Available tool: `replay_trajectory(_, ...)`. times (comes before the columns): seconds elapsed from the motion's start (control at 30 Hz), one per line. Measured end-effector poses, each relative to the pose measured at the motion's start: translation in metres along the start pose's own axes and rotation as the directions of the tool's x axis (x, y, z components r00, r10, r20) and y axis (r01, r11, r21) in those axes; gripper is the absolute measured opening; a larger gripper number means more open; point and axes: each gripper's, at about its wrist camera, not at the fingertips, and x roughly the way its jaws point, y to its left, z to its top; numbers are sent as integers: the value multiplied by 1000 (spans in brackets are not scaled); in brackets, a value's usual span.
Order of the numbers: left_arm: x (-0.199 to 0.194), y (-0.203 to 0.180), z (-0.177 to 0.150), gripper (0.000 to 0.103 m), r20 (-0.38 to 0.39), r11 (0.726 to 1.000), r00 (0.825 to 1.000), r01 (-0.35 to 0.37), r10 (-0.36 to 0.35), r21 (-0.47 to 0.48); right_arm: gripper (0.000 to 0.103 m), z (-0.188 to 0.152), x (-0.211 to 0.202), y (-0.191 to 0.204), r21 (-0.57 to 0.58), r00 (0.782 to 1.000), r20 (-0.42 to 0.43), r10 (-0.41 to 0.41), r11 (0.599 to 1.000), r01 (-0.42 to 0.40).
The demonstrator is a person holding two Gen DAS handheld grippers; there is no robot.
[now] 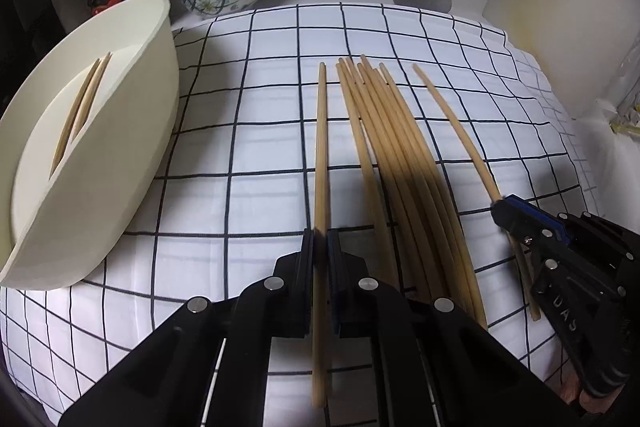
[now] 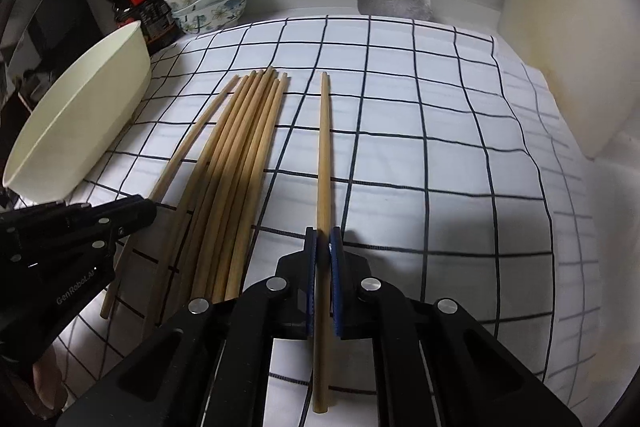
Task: Organize utensils
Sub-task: 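Close the right tool on a chopstick while the left tool grasps another, then carry the held chopsticks with both tools into the white basin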
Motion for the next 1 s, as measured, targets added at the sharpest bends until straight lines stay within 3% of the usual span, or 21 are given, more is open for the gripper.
replay_trajectory(0.17, -20, 2, 3, 7, 6, 1000, 999, 31, -31, -3, 6, 3, -22, -4, 61, 1000, 22, 20, 998, -21)
replay_trajectory(0.47, -92, 20, 26, 7, 135, 997, 988, 69, -71, 19, 6, 31, -79, 25, 69, 992, 110, 58, 995, -66)
replay_trajectory(0.67, -123, 75, 39, 7, 209, 998, 978, 6, 6, -58, 6, 56, -92, 70, -1, 984, 149, 94, 995, -95)
replay_trajectory(1.0, -126, 188, 40, 7, 191, 968, 969, -114, 158, -222, 6, 96, -59, 170, -97, 966, 123, 227, 972, -216)
